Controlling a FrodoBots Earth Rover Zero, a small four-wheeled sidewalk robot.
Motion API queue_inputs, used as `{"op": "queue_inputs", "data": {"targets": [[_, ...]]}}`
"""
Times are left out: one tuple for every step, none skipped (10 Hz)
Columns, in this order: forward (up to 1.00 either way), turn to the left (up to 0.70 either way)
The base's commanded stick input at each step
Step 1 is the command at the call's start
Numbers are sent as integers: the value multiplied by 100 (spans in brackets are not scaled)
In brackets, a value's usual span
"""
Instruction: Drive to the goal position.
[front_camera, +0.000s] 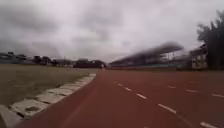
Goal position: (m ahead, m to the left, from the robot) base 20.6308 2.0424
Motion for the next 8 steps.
{"op": "queue_inputs", "data": {"targets": [[100, 0], [100, 0], [100, 0], [100, 0], [100, 0], [100, 0], [100, 0], [100, 0]]}}
